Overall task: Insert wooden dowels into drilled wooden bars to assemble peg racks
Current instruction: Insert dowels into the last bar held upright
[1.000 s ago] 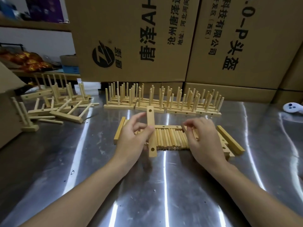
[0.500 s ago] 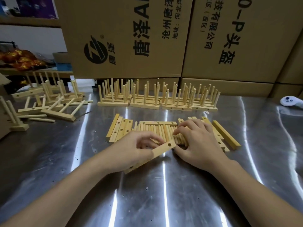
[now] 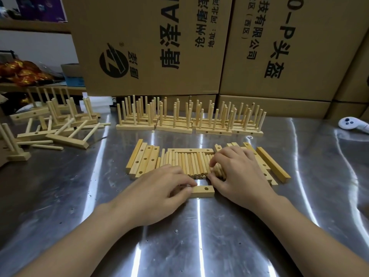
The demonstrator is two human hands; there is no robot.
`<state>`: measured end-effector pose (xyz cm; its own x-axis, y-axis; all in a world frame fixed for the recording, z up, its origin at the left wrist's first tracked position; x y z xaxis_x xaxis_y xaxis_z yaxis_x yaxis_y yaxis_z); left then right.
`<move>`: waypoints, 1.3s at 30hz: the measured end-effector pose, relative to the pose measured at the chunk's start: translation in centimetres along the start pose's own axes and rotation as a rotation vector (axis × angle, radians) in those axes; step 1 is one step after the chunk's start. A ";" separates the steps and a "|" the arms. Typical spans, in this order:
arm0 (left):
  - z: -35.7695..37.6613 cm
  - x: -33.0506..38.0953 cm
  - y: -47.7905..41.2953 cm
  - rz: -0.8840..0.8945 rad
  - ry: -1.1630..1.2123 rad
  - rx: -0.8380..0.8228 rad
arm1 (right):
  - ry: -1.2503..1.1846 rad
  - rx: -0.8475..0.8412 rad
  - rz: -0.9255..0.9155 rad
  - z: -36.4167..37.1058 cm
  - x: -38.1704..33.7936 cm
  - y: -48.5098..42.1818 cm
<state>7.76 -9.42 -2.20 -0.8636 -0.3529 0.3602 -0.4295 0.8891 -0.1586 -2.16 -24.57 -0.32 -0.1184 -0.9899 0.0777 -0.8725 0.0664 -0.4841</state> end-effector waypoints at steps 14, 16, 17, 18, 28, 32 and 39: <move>0.2 0.7 0.0 0.071 0.000 0.067 | 0.042 0.246 -0.012 -2.8 -0.4 0.0; 0.0 0.5 0.0 0.057 0.010 0.101 | 0.011 0.438 0.056 -4.6 0.4 0.4; -0.4 0.3 0.0 0.037 0.048 0.134 | -0.046 0.537 0.087 -5.3 0.7 0.7; -0.9 0.0 0.0 0.005 0.121 0.180 | -0.160 0.621 0.119 -5.7 1.2 1.0; -3.6 -3.0 -0.1 -0.260 1.050 0.367 | -1.029 0.615 0.334 -2.8 1.2 0.6; -4.3 -2.9 0.3 -0.238 1.173 0.412 | -1.028 0.559 0.344 -2.2 1.0 0.7; -5.1 -1.3 0.9 -0.153 1.236 0.419 | -0.952 0.371 0.260 -1.1 -0.6 -0.1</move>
<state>9.87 -6.67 1.85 -0.0850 0.2557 0.9630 -0.7431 0.6276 -0.2322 -2.54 -23.85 0.67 0.2806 -0.6511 -0.7052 -0.6548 0.4073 -0.6367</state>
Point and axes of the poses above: each hand's wrist, its own y-axis away from the middle knuckle, its own z-axis out of the palm, x = y × z, the point moved 8 cm from there along -y, towards the middle knuckle, and after that the axes turned 12 degrees about -z, right-handed, at the moved point
